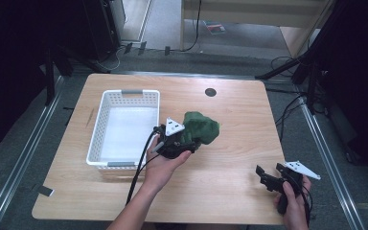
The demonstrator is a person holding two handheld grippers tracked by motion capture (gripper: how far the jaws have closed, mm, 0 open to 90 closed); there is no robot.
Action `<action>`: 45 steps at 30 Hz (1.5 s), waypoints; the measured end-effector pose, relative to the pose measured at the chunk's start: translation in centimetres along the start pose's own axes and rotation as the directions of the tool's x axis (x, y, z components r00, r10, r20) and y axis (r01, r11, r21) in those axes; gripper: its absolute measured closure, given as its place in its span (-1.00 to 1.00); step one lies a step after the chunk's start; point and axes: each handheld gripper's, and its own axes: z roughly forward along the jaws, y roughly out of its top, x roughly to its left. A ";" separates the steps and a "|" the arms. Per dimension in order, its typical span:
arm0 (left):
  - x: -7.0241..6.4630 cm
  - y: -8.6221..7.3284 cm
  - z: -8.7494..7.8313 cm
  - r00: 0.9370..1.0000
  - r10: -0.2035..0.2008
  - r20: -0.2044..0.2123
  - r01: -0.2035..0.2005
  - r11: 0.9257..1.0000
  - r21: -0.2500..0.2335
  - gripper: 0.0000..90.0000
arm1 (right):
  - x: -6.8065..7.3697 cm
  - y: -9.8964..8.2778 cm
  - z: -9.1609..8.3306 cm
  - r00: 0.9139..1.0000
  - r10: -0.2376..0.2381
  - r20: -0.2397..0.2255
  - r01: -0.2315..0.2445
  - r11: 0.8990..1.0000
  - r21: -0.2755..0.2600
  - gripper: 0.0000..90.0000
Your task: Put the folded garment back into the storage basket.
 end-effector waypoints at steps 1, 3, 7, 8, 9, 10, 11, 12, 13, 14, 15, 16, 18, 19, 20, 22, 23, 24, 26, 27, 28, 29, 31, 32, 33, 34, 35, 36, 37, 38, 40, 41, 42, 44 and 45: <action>0.1 0.1 -0.2 1.000 -0.001 -0.001 0.001 1.000 -0.003 0.03 | 0.0 0.0 0.0 1.000 0.000 0.000 0.000 1.000 0.000 -0.71; 0.5 0.3 -0.8 1.000 -0.003 -0.005 0.003 1.000 -0.012 0.04 | 0.0 0.0 0.0 1.000 -0.001 0.000 0.001 1.000 -0.002 -0.71; 1.0 0.5 -1.5 1.000 -0.006 -0.012 0.006 1.000 -0.022 0.04 | 0.0 0.0 0.0 1.000 0.001 -0.001 -0.001 1.000 -0.001 -0.71; 1.3 0.6 -1.9 1.000 -0.007 -0.014 0.007 1.000 -0.022 0.04 | 0.0 0.0 0.0 1.000 0.001 -0.001 -0.001 1.000 -0.002 -0.71; 1.6 0.6 -2.3 1.000 0.001 -0.031 -0.001 1.000 -0.024 0.04 | 0.0 0.0 0.0 1.000 0.000 -0.002 0.000 1.000 -0.002 -0.71; 1.6 0.6 -2.3 1.000 0.001 -0.031 -0.001 1.000 -0.024 0.04 | 0.0 0.0 0.0 1.000 0.000 -0.001 0.000 1.000 -0.002 -0.71; 2.1 0.7 -2.7 0.999 0.006 -0.039 -0.007 1.000 -0.024 0.04 | 0.0 0.0 0.0 1.000 0.000 -0.001 0.000 1.000 -0.002 -0.71; 2.3 0.7 -2.9 0.999 0.003 -0.043 -0.004 1.000 -0.027 0.04 | 0.0 0.0 0.0 1.000 0.000 0.000 0.000 1.000 -0.002 -0.71; 2.6 0.8 -3.1 0.999 0.001 -0.046 -0.002 1.000 -0.029 0.04 | 0.0 0.0 0.0 1.000 0.002 0.001 -0.002 1.000 -0.001 -0.71; 2.6 0.8 -3.1 0.999 0.001 -0.046 -0.002 1.000 -0.029 0.04 | 0.0 0.0 0.0 1.000 0.002 0.001 -0.002 1.000 -0.001 -0.71; 2.9 0.8 -3.3 0.999 -0.011 -0.044 0.010 0.999 -0.039 0.04 | 0.0 0.0 0.0 1.000 0.002 0.000 -0.002 1.000 -0.001 -0.71; 3.4 0.9 -3.7 0.999 -0.024 -0.048 0.021 0.998 -0.052 0.04 | 0.0 0.0 0.0 1.000 0.002 0.001 -0.002 1.000 -0.002 -0.71; 4.0 0.9 -4.1 0.998 -0.034 -0.056 0.031 0.998 -0.062 0.04 | 0.0 0.0 0.0 1.000 0.004 0.000 -0.004 1.000 -0.003 -0.71; 4.3 0.9 -4.3 0.997 -0.040 -0.061 0.036 0.997 -0.066 0.04 | -0.1 0.0 0.0 1.000 0.007 -0.001 -0.007 1.000 -0.004 -0.71; 4.7 0.9 -4.5 0.997 -0.043 -0.067 0.038 0.997 -0.066 0.04 | -0.1 0.0 0.0 1.000 0.008 -0.001 -0.008 1.000 -0.004 -0.71; 5.3 0.8 -4.9 0.995 -0.048 -0.082 0.043 0.997 -0.069 0.04 | -0.1 0.0 0.0 1.000 0.004 0.000 -0.004 1.000 -0.004 -0.71; 5.3 0.8 -4.9 0.995 -0.048 -0.082 0.043 0.997 -0.069 0.03 | -0.1 0.0 0.0 1.000 0.004 0.000 -0.004 1.000 -0.004 -0.71; 6.0 0.8 -5.3 0.994 -0.055 -0.094 0.048 0.996 -0.073 0.03 | -0.1 0.0 0.0 1.000 0.004 0.001 -0.004 1.000 -0.004 -0.71; 6.8 0.7 -5.8 0.992 -0.066 -0.106 0.058 0.995 -0.081 0.04 | 0.0 0.0 0.0 1.000 0.005 0.001 -0.005 1.000 -0.002 -0.71; 7.2 0.7 -6.0 0.991 -0.073 -0.113 0.064 0.994 -0.083 0.03 | 0.0 0.0 0.0 1.000 0.004 0.001 -0.004 1.000 -0.002 -0.71; 7.6 0.7 -6.2 0.990 -0.078 -0.121 0.068 0.994 -0.085 0.03 | 0.0 0.0 0.0 1.000 0.002 0.001 -0.002 1.000 -0.003 -0.71; 8.0 0.6 -6.4 0.988 -0.087 -0.130 0.075 0.993 -0.090 0.03 | 0.0 0.0 0.0 1.000 0.002 0.001 -0.002 1.000 -0.003 -0.71; 8.8 0.5 -6.7 0.984 -0.093 -0.151 0.079 0.993 -0.090 0.03 | 0.0 0.0 0.0 1.000 0.004 0.001 -0.004 1.000 -0.004 -0.71; 9.3 0.5 -6.7 0.982 -0.097 -0.162 0.083 0.992 -0.093 0.03 | 0.0 0.0 0.0 1.000 0.005 0.002 -0.005 1.000 -0.004 -0.71; 9.7 0.4 -6.8 0.980 -0.103 -0.172 0.088 0.992 -0.093 0.03 | -0.1 0.0 0.0 1.000 0.004 0.002 -0.004 1.000 -0.004 -0.71; 10.1 0.3 -6.9 0.977 -0.110 -0.181 0.094 0.991 -0.094 0.03 | -0.1 0.0 0.0 1.000 0.004 0.002 -0.004 1.000 -0.004 -0.71; 10.5 0.2 -6.9 0.976 -0.111 -0.188 0.095 0.991 -0.094 0.03 | 0.0 0.0 0.0 1.000 0.003 0.002 -0.003 1.000 -0.003 -0.71; 10.5 0.2 -6.9 0.976 -0.111 -0.188 0.095 0.991 -0.094 0.03 | 0.0 0.0 0.0 1.000 0.003 0.002 -0.003 1.000 -0.003 -0.71; 11.1 0.0 -6.9 0.973 -0.117 -0.197 0.100 0.991 -0.094 0.03 | 0.0 0.0 0.0 1.000 0.003 0.004 -0.003 1.000 -0.003 -0.71; 11.7 -0.2 -6.9 0.969 -0.129 -0.211 0.111 0.989 -0.094 0.03 | 0.0 0.0 0.0 1.000 0.003 0.004 -0.003 1.000 -0.004 -0.71; 12.4 -0.5 -6.8 0.964 -0.143 -0.226 0.125 0.988 -0.094 0.03 | 0.0 0.0 0.0 1.000 0.004 0.004 -0.004 1.000 -0.004 -0.71; 12.4 -0.5 -6.8 0.964 -0.143 -0.226 0.125 0.988 -0.094 0.03 | 0.0 0.0 0.0 1.000 0.004 0.004 -0.004 1.000 -0.004 -0.71; 13.0 -0.7 -6.7 0.960 -0.154 -0.234 0.135 0.986 -0.093 0.03 | 0.0 0.0 0.0 1.000 0.004 0.004 -0.004 1.000 -0.004 -0.71; 13.4 -0.7 -6.7 0.958 -0.157 -0.241 0.139 0.986 -0.092 0.03 | 0.0 0.0 0.0 1.000 0.001 0.006 -0.001 1.000 -0.005 -0.71; 13.6 -0.7 -6.7 0.956 -0.161 -0.246 0.142 0.985 -0.094 0.03 | 0.0 0.0 0.0 1.000 0.001 0.006 -0.001 1.000 -0.005 -0.71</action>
